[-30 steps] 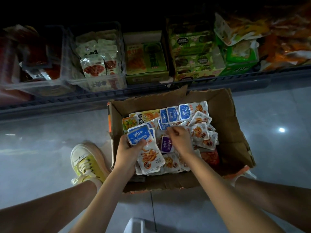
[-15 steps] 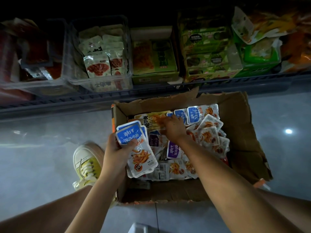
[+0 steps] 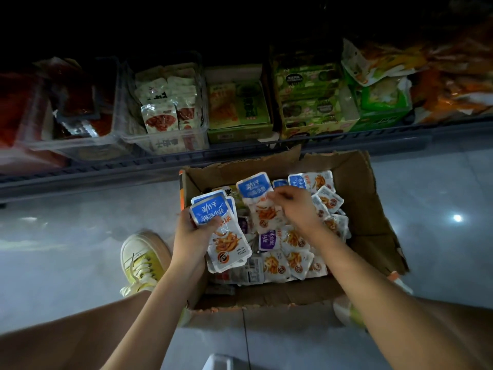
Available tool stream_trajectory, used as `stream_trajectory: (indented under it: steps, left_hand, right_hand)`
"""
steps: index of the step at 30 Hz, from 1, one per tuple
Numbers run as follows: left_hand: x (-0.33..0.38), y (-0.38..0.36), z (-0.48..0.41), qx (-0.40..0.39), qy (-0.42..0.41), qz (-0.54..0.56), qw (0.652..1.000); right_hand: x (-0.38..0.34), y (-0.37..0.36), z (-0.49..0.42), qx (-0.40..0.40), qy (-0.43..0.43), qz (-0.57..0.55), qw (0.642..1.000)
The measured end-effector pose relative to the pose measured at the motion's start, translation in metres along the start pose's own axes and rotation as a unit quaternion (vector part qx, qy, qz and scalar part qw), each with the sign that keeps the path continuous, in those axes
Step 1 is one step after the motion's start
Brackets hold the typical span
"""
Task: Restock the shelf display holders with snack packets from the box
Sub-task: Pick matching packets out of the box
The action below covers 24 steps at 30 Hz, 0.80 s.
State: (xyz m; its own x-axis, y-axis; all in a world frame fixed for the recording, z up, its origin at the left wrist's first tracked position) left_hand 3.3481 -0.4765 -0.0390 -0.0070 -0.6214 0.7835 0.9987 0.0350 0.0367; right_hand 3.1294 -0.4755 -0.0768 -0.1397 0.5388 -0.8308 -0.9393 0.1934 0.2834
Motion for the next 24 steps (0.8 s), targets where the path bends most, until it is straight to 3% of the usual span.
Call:
stream_trajectory:
  steps: [3, 5, 9, 13, 20, 24]
  left_hand:
    - [0.007, -0.006, 0.008, -0.023, -0.005, -0.011, 1.000]
    - [0.016, -0.012, 0.018, -0.039, -0.013, -0.016, 0.999]
    - [0.038, -0.027, 0.042, -0.066, -0.008, 0.055, 0.996]
    - [0.063, -0.045, 0.068, -0.072, -0.009, 0.124, 0.990]
    - [0.121, -0.069, 0.121, -0.159, -0.096, 0.105, 0.977]
    - [0.162, -0.073, 0.148, -0.223, -0.167, 0.061, 0.958]
  right_hand:
    - [-0.015, 0.023, 0.024, 0.023, -0.075, -0.201, 0.976]
    - [-0.028, 0.032, 0.041, 0.002, -0.115, -0.277, 0.954]
    - [-0.060, 0.028, 0.087, -0.051, -0.077, -0.173, 0.981]
    - [-0.096, 0.027, 0.118, 0.002, 0.013, -0.071, 0.997]
    - [-0.158, 0.056, 0.160, 0.056, 0.093, -0.106, 0.988]
    - [-0.193, 0.081, 0.174, 0.029, 0.090, -0.192, 0.977]
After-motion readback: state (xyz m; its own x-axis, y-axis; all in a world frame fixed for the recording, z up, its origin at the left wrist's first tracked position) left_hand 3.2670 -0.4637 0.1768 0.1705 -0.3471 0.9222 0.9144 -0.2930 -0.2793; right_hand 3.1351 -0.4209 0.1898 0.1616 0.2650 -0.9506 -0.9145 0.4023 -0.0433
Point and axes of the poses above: each hand's wrist, its own z-axis away from the middle knuckle, its own y-axis out of the back of the hand, x = y × z, the point moved 3 cm from there along -z, towards the middle knuckle, and after that the axes turned 3 degrees about -y, right-handed, at the moved point
